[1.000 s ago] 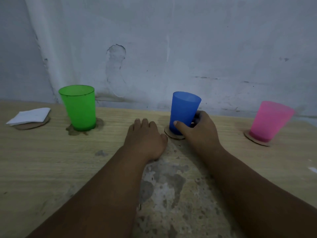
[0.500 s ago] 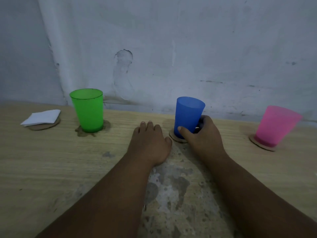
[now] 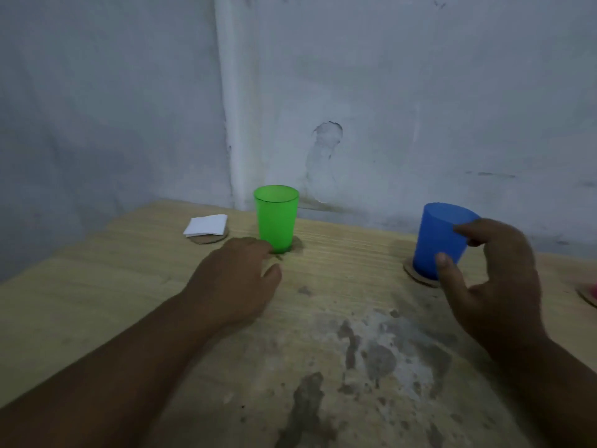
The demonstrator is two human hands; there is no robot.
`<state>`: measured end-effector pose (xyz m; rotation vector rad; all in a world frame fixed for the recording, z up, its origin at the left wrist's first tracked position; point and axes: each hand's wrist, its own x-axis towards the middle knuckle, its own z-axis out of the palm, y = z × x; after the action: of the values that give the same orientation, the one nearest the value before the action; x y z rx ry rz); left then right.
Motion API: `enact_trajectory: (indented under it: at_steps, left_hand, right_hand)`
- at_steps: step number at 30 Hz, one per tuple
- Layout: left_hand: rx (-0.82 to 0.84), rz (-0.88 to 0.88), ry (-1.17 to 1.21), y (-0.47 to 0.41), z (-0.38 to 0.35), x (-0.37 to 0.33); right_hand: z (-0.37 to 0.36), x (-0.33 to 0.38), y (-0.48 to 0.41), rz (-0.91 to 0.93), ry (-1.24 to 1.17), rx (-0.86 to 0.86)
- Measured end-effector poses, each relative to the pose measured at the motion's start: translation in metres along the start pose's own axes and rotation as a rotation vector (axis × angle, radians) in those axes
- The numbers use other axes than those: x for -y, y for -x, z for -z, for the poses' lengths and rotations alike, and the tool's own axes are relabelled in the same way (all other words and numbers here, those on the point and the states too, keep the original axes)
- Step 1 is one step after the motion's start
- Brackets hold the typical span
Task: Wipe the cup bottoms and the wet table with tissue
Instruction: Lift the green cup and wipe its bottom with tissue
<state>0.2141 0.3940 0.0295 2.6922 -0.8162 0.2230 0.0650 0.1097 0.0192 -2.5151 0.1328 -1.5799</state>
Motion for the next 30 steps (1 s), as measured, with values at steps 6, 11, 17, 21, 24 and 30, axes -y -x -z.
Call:
enact_trajectory:
  at_steps: [6,11,17,21,24,30]
  left_hand:
    - [-0.082,0.119,0.088,-0.008,-0.009,0.043]
    - [-0.009,0.139,0.151,-0.019,-0.02,0.056]
    - [0.143,0.082,-0.021,-0.026,-0.034,0.063]
    - [0.172,0.07,-0.062,-0.026,-0.035,0.062]
    - [0.152,0.064,-0.071,-0.025,-0.034,0.061]
    - [0.153,0.069,-0.073,-0.026,-0.034,0.059]
  right_hand:
    - [-0.025,0.066,-0.007,-0.008,-0.165,0.334]
    - [-0.077,0.105,-0.027,-0.239,-0.232,0.368]
    - [-0.146,0.134,-0.045,-0.56,-0.382,0.42]
    - [-0.175,0.138,-0.049,-0.636,-0.441,0.382]
    - [-0.186,0.137,-0.047,-0.641,-0.471,0.351]
    - [-0.198,0.134,-0.04,-0.655,-0.507,0.34]
